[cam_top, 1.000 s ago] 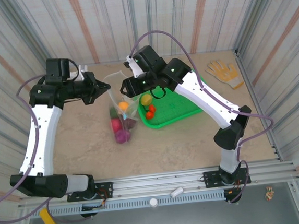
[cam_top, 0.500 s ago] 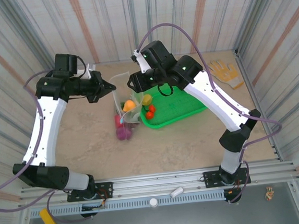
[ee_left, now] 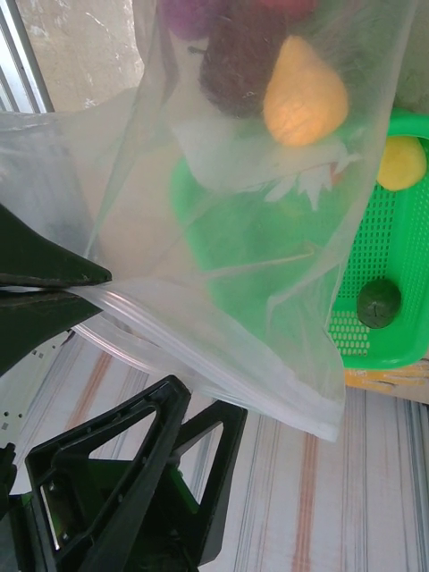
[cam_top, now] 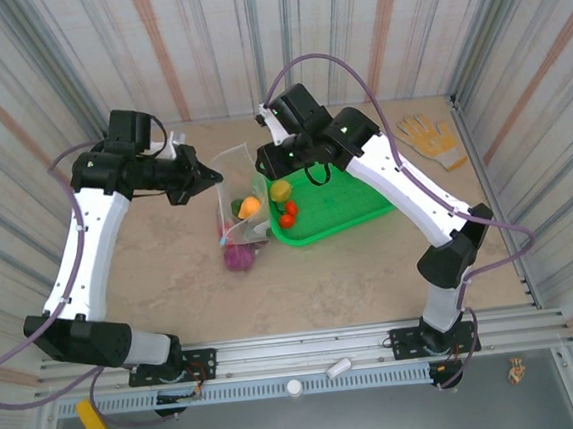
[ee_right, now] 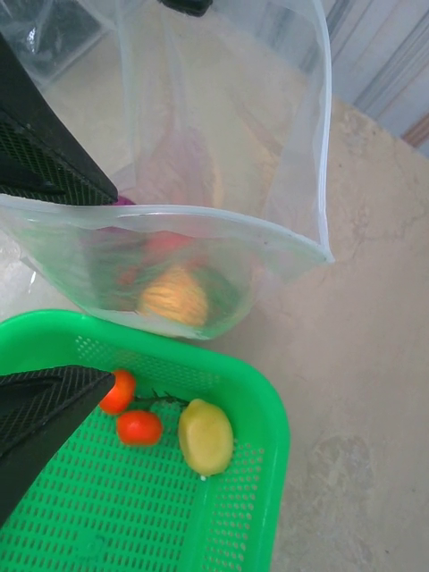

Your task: Place the food in the zip-top bag and seal the zipper

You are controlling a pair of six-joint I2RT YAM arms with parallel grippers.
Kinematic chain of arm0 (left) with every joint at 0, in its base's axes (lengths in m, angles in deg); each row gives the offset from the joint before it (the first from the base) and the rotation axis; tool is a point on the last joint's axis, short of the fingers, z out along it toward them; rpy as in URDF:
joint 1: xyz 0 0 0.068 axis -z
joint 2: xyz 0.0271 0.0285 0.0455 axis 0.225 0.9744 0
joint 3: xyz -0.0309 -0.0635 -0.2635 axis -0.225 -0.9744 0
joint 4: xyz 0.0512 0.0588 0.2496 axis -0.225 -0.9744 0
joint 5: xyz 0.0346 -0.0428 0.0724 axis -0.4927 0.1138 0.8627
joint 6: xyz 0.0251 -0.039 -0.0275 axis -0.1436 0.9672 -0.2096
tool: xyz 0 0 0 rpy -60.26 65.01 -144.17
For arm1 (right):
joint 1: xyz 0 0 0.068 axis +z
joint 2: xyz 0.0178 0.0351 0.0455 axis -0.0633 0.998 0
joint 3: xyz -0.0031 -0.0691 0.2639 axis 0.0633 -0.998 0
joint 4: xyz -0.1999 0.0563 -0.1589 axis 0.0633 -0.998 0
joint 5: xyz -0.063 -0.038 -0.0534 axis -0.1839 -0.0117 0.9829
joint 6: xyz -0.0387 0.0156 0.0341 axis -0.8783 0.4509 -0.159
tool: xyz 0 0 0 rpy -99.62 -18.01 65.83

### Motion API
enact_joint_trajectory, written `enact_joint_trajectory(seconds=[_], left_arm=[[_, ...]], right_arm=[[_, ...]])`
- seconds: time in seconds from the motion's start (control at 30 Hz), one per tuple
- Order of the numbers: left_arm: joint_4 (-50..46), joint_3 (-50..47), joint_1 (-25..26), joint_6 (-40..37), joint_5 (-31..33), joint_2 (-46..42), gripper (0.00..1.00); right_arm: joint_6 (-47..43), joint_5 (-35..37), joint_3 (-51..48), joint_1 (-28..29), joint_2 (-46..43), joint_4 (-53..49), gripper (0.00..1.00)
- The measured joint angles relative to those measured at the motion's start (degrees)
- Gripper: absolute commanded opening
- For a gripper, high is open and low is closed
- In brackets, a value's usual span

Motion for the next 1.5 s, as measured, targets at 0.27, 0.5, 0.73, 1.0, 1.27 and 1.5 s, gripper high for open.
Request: enact_joint_trajectory(seconds=[0.27,0.5,0.73,1.0,1.27,1.5], left_arm=[[0.0,-0.72,0.0,0.0,0.04,-0.39,0.0],[0.02,-0.9,0.0,0.0,0.24,-0.7,0.0],[0.2,-2.99,0.07,0.04,0.74,-2.49,0.11],[0.46,-4.83,2.29,0.22,1.97,-4.39,0.15],[0.48,-5.16,3.21,0.24,2.6,-4.68,0.0],[-0.24,-3.87,3.37,0.2,3.04,-4.87,0.0]], right_arm=[[0.42,-1.57,0.0,0.37,0.85,1.31,0.44],[1.05,-1.88,0.0,1.57,2.45,2.23,0.24],[2.6,-1.77,0.02,1.62,3.96,2.51,0.04],[3.5,-1.77,0.09,1.6,3.96,2.91,0.04],[3.72,-1.75,0.09,1.51,3.96,2.89,0.04],[3.91,-1.57,0.09,1.03,3.96,2.89,0.13]])
